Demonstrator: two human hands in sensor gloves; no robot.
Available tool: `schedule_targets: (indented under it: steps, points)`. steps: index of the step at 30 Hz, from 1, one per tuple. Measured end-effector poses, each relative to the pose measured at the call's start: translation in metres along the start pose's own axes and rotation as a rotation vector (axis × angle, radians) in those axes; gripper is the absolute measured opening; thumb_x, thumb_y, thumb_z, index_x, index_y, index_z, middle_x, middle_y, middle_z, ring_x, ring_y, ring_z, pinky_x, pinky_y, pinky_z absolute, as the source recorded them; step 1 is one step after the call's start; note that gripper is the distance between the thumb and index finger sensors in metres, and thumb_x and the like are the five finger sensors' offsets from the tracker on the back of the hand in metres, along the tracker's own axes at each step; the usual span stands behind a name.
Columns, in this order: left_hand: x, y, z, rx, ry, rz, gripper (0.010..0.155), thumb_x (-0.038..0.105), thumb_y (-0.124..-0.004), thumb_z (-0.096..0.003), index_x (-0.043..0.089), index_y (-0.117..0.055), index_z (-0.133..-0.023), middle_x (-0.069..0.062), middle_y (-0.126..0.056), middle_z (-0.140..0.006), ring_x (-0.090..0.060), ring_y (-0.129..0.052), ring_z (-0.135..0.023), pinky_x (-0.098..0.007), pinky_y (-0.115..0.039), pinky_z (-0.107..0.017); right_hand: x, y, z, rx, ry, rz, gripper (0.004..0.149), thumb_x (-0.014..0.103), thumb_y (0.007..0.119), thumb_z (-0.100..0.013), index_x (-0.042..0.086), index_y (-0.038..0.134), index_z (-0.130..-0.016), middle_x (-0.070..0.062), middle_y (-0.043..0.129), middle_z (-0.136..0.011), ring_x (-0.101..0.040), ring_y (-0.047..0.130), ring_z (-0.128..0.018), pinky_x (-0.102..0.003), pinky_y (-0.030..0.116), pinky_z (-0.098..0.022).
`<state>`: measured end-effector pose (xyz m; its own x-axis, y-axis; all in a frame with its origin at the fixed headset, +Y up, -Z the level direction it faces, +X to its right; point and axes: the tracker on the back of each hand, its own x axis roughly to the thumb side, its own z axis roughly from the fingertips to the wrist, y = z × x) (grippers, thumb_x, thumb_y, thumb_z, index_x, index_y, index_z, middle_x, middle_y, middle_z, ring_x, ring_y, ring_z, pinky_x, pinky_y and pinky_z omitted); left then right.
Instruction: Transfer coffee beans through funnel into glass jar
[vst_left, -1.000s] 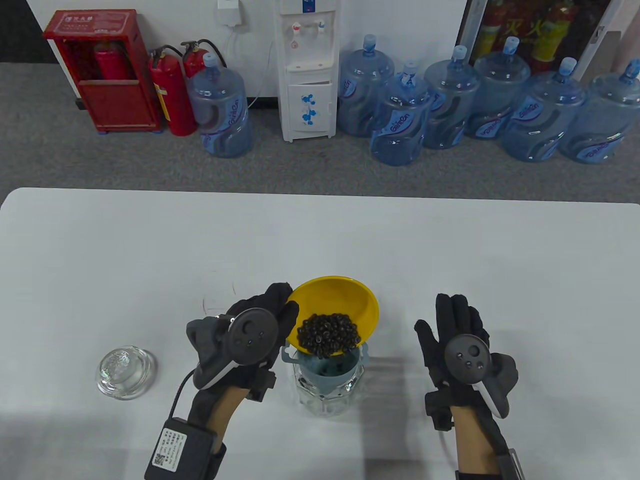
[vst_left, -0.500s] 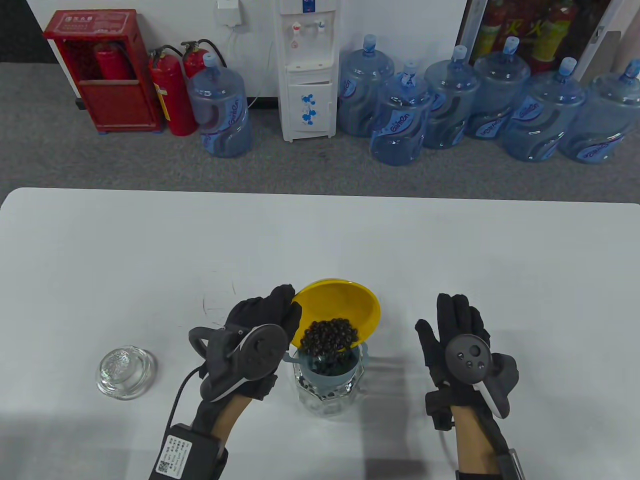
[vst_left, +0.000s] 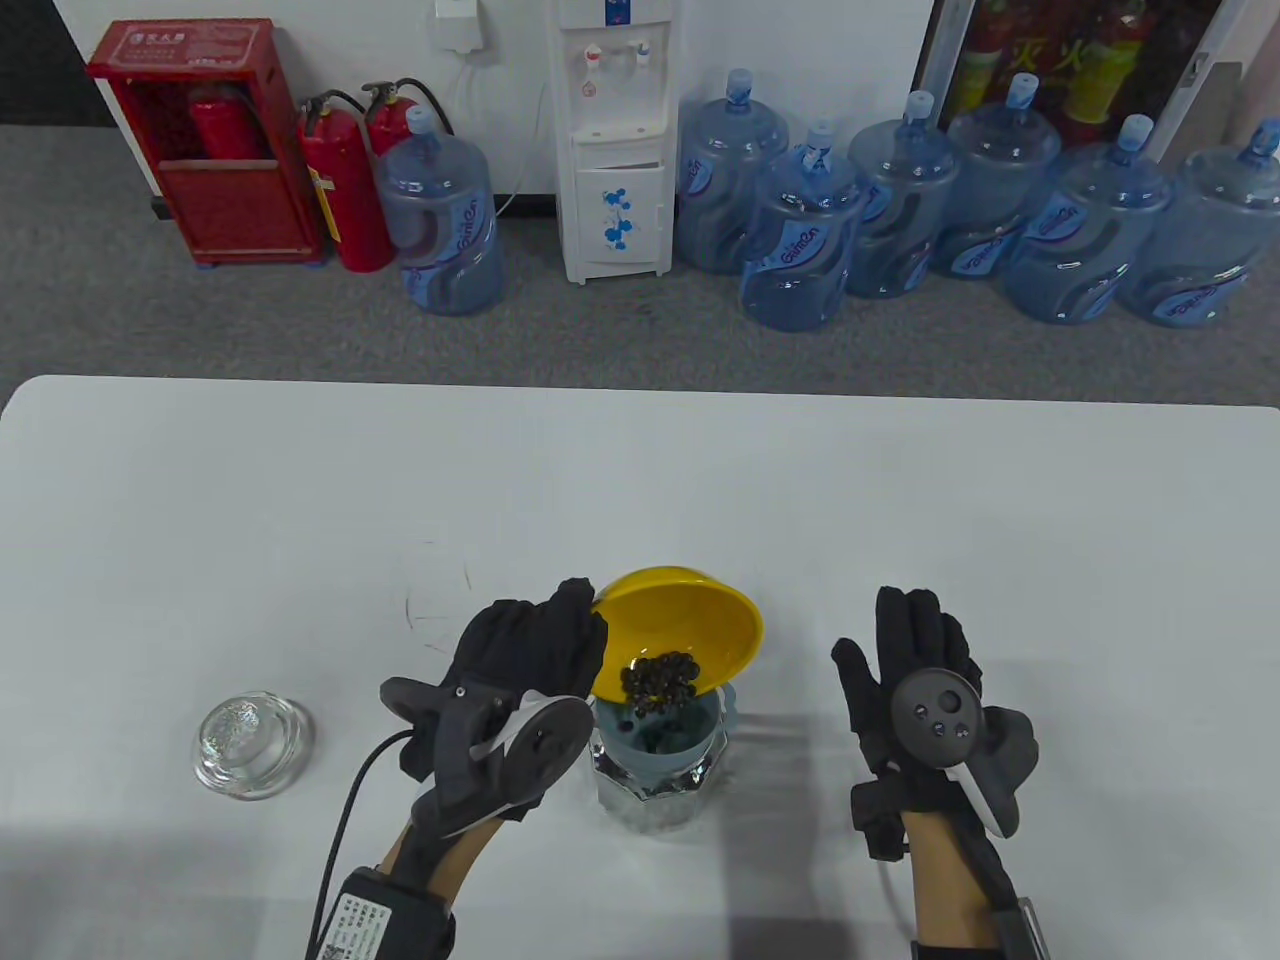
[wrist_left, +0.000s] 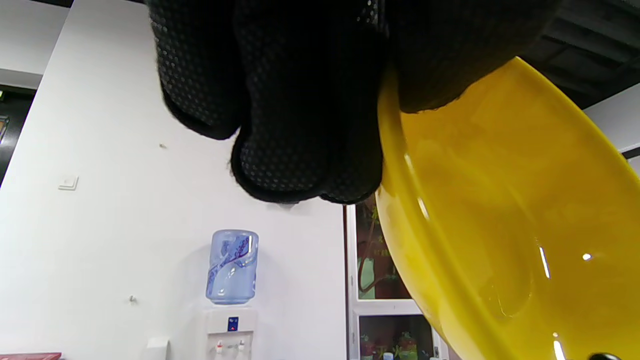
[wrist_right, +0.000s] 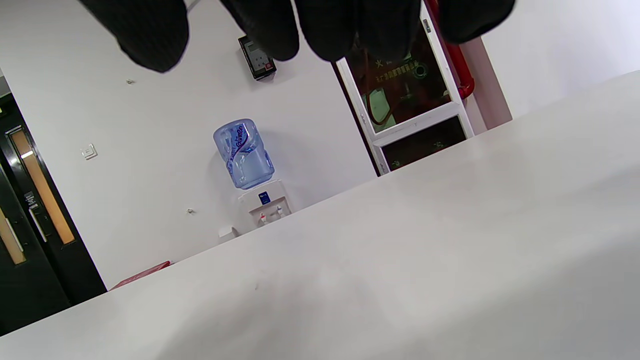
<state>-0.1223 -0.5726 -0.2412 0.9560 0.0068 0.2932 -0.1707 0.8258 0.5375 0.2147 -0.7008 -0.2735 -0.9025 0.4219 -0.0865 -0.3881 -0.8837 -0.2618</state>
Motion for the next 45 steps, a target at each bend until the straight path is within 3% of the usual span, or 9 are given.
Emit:
schedule_targets:
  steps: [13,23,27,35,45]
  points:
    - [0.009,0.01,0.012,0.101,-0.088,-0.089,0.039,0.043,-0.085,-0.052,0.021,-0.082,-0.084,0.009,-0.106,-0.061,-0.011,-0.115,-0.05,-0.037,-0.092,-0.055,0.0,0.0,0.0,-0.005,0.005,-0.007,0.072,0.059,0.062,-0.067,0.019,0.045,-0.124,-0.018,0.038,-0.128,-0.047,0.044,-0.115,-0.069,0.045,-0.077]
    - [0.011,0.021,0.014,0.168,-0.084,-0.114,0.039,0.044,-0.084,-0.052,0.021,-0.082,-0.084,0.009,-0.106,-0.06,-0.01,-0.115,-0.05,-0.037,-0.092,-0.055,0.0,-0.001,0.0,-0.006,0.005,-0.005,0.072,0.059,0.062,-0.067,0.018,0.045,-0.124,-0.018,0.038,-0.128,-0.047,0.044,-0.115,-0.069,0.045,-0.077]
    - [-0.004,0.026,0.008,0.157,0.015,-0.06,0.039,0.043,-0.085,-0.052,0.019,-0.083,-0.083,0.008,-0.106,-0.058,-0.01,-0.115,-0.045,-0.036,-0.093,-0.053,0.0,-0.001,0.0,-0.006,0.006,-0.007,0.072,0.059,0.061,-0.067,0.018,0.044,-0.124,-0.018,0.038,-0.128,-0.047,0.044,-0.115,-0.069,0.045,-0.077]
    - [-0.069,0.016,-0.001,0.066,0.331,0.187,0.04,0.04,-0.085,-0.0525,0.014,-0.085,-0.083,0.005,-0.106,-0.054,-0.012,-0.114,-0.04,-0.038,-0.093,-0.049,-0.001,-0.001,0.0,0.002,0.012,-0.007,0.072,0.059,0.061,-0.067,0.018,0.044,-0.124,-0.019,0.038,-0.128,-0.047,0.044,-0.115,-0.069,0.045,-0.077]
    - [-0.151,-0.052,0.007,-0.178,0.72,0.201,0.042,0.036,-0.081,-0.0551,0.008,-0.082,-0.087,-0.001,-0.103,-0.055,-0.016,-0.112,-0.039,-0.043,-0.09,-0.046,-0.002,-0.001,0.0,0.006,0.018,-0.003,0.073,0.059,0.061,-0.067,0.018,0.044,-0.124,-0.019,0.038,-0.128,-0.047,0.044,-0.115,-0.069,0.045,-0.077]
